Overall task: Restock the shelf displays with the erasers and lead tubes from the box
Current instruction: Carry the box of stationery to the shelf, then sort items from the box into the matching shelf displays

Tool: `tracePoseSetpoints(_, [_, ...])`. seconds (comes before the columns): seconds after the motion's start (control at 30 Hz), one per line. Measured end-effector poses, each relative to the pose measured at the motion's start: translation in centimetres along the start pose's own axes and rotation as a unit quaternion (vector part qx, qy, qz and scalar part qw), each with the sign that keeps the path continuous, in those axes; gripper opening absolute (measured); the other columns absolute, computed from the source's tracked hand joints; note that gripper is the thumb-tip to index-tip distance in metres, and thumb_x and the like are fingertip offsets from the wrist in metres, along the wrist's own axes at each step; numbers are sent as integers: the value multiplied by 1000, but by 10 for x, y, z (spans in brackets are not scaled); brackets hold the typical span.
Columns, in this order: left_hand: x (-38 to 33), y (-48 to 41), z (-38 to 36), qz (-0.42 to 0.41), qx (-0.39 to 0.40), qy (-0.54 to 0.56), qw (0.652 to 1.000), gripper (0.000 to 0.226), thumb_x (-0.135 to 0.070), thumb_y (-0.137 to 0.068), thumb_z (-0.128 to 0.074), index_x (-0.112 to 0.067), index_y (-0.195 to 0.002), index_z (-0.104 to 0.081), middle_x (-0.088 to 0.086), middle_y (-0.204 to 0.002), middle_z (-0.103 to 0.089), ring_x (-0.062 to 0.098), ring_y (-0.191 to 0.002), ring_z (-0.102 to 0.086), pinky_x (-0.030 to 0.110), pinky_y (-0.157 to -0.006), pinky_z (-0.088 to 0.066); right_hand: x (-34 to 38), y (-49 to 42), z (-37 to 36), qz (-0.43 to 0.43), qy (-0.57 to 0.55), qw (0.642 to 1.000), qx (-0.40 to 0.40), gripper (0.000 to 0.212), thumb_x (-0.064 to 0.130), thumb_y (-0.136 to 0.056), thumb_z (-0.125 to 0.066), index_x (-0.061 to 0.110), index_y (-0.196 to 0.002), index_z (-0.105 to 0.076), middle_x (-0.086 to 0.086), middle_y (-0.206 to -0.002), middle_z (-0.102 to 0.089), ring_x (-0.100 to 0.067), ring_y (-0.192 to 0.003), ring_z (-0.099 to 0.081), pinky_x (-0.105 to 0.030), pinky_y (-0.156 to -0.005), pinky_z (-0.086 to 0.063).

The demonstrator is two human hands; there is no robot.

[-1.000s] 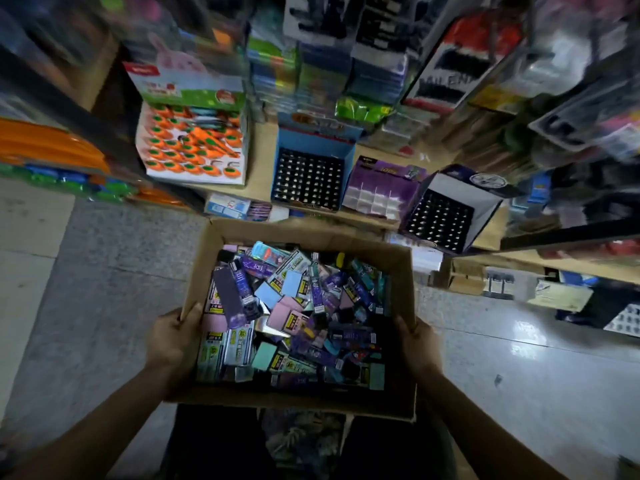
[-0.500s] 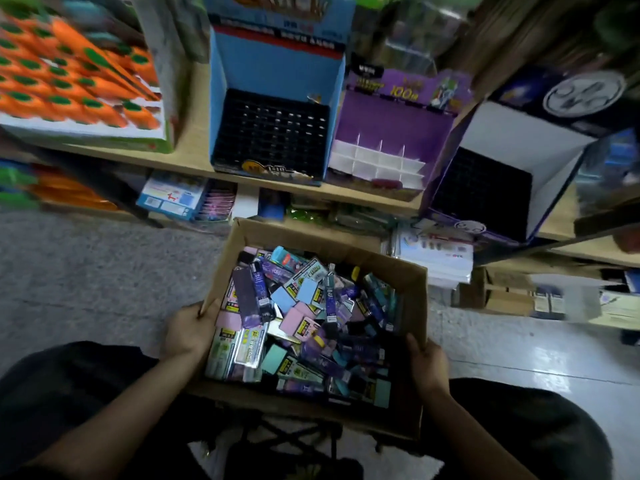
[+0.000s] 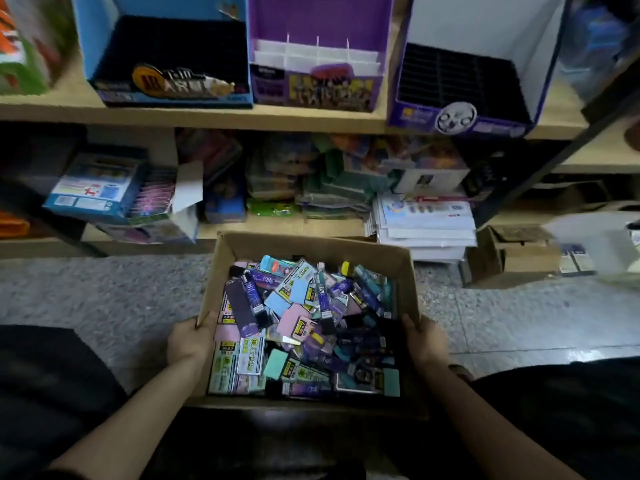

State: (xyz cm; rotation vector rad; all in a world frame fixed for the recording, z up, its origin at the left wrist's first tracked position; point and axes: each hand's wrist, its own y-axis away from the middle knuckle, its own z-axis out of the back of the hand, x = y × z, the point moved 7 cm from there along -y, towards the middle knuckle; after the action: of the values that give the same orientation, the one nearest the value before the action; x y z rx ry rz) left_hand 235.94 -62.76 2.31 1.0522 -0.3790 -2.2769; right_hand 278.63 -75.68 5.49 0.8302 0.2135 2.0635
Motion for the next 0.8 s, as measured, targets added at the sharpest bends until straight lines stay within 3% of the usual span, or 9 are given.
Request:
tracePoseSetpoints(0.1, [-1, 5, -8, -6, -5, 31, 999, 35, -31, -88, -59, 2, -82, -70, 25, -80, -68, 35, -78, -66, 39, -67, -50, -10, 2, -5, 18, -35, 999, 0, 34, 26, -96, -50, -4, -88, -64, -26, -89, -67, -38, -85, -64, -36, -67, -46])
tracePoseSetpoints(0.2, [2, 14, -20, -6, 8, 77, 997, 34, -31, -90, -58, 1, -89, -70, 20, -83, -67, 31, -79, -65, 38, -72, -53, -26, 8, -7, 16, -97, 995, -2, 29, 25, -96, -50, 5, -78, -60, -17, -77, -63, -33, -80, -62, -34, -66, -44])
tracePoseSetpoints(0.33, [-3, 33, -21, -17, 25, 72, 997, 32, -30, -92, -56, 0, -94, -68, 14, -82, -61, 24, -73, -57, 28, -59, -40, -46, 19, -1, -1, -115, 993, -13, 26, 28, -97, -49, 7, -86, -60, -17, -83, -63, -34, -86, -62, -35, -70, -44])
tracePoseSetpoints(0.47, [-13, 41, -13, -51, 28, 76, 995, 29, -30, -91, -58, -3, -88, -66, 13, -80, -61, 22, -70, -56, 28, -57, -41, -56, 27, 4, -12, -128, 991, -24, 31, 28, -97, -51, 0, -98, -65, -12, -77, -62, -24, -70, -54, -29, -59, -39])
tracePoseSetpoints(0.6, [-8, 45, -1, -65, 17, 76, 995, 27, -30, -91, -59, -6, -79, -64, 8, -64, -58, 19, -56, -52, 26, -51, -39, -57, 27, 1, -10, -183, 983, -11, 23, 25, -96, -51, 6, -91, -63, -16, -86, -65, -25, -78, -58, -33, -71, -45])
tracePoseSetpoints(0.7, [2, 44, 0, -66, 25, 91, 993, 27, -27, -91, -58, -4, -78, -65, 8, -66, -59, 21, -63, -56, 30, -62, -44, -60, 22, -9, -7, -203, 979, 10, 28, 26, -96, -51, 1, -96, -63, -18, -94, -67, -27, -86, -61, -34, -77, -48])
tracePoseSetpoints(0.8, [14, 39, -4, -52, 40, 77, 995, 28, -25, -92, -57, -5, -74, -63, 5, -63, -59, 20, -61, -55, 28, -57, -44, -63, 17, -17, -15, -224, 974, 23, 27, 25, -96, -52, 1, -97, -64, -12, -85, -66, -23, -77, -61, -27, -63, -45])
